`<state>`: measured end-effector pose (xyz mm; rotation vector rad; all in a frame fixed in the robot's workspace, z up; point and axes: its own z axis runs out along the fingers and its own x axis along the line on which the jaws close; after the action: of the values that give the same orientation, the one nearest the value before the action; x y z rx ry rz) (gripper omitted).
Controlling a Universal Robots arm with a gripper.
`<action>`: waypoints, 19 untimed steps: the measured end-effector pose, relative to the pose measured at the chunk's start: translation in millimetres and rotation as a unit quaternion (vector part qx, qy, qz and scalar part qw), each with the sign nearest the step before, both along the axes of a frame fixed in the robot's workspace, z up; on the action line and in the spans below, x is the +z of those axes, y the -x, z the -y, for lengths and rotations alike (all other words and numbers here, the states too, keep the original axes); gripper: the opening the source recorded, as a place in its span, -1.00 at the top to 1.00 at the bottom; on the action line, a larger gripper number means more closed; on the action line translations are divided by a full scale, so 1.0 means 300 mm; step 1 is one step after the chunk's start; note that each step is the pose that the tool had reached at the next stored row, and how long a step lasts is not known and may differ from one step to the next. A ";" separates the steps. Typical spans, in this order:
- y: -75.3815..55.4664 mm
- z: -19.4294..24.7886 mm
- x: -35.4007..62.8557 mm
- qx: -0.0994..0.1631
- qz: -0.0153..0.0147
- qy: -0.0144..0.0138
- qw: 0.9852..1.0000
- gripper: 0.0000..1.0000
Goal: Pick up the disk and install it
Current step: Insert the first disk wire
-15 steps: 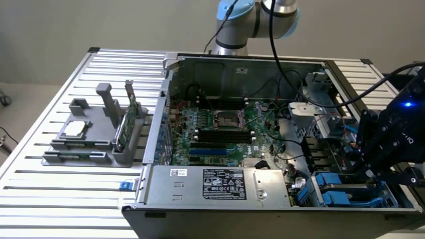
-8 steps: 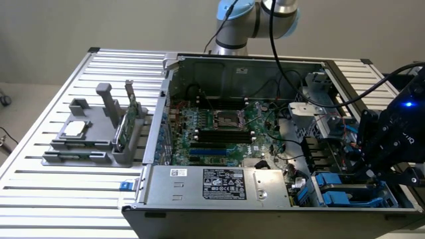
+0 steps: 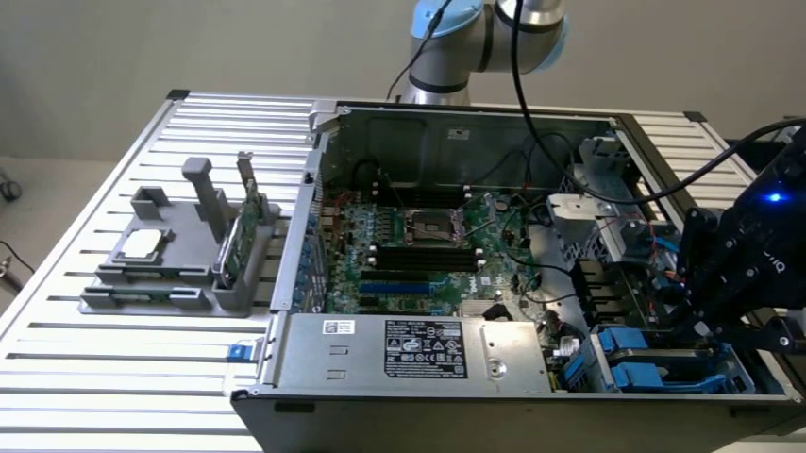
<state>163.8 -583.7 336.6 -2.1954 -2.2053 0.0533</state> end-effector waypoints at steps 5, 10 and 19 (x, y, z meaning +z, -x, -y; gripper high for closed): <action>0.000 0.000 0.000 -0.005 0.000 0.000 1.000 0.66; 0.000 0.000 0.000 -0.010 -0.001 0.000 1.000 0.66; 0.001 0.000 0.000 -0.012 -0.002 0.000 1.000 0.66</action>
<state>163.5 -583.7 336.6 -2.2207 -2.1760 0.0561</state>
